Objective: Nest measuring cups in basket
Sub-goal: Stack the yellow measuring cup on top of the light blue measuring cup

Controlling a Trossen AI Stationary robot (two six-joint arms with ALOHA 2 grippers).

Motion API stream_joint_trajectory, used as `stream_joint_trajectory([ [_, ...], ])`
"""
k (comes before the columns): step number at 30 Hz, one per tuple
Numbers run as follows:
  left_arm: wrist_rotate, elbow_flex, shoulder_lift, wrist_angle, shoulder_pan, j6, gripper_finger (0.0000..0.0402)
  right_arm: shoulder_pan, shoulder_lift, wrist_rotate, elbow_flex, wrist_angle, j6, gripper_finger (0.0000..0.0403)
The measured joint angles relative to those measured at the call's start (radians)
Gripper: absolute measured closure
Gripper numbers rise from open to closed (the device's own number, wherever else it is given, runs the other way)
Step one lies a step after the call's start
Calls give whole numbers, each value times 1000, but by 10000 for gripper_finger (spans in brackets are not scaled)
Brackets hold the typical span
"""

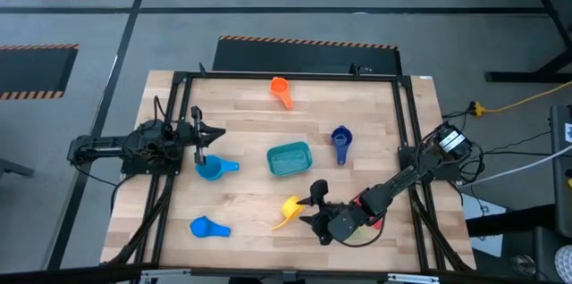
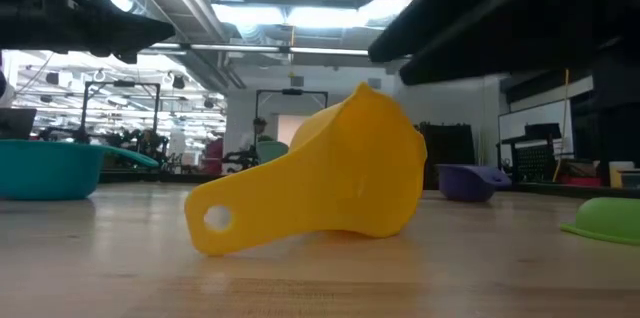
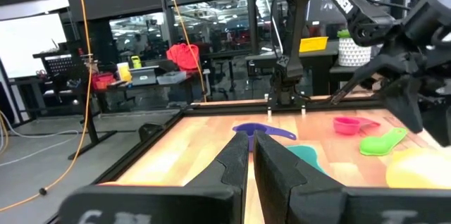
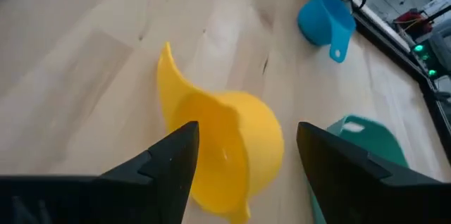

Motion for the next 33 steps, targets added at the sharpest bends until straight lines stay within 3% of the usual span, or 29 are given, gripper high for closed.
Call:
stream_joint_trajectory([
  [13,0,0,0,0,0,0,386,-54,69,119,-1,4,8,166],
  [20,0,0,0,0,0,-4,386,-97,69,30,-1,3,102,235],
  [33,0,0,0,0,0,-5,386,-146,69,-73,-1,4,108,365],
])
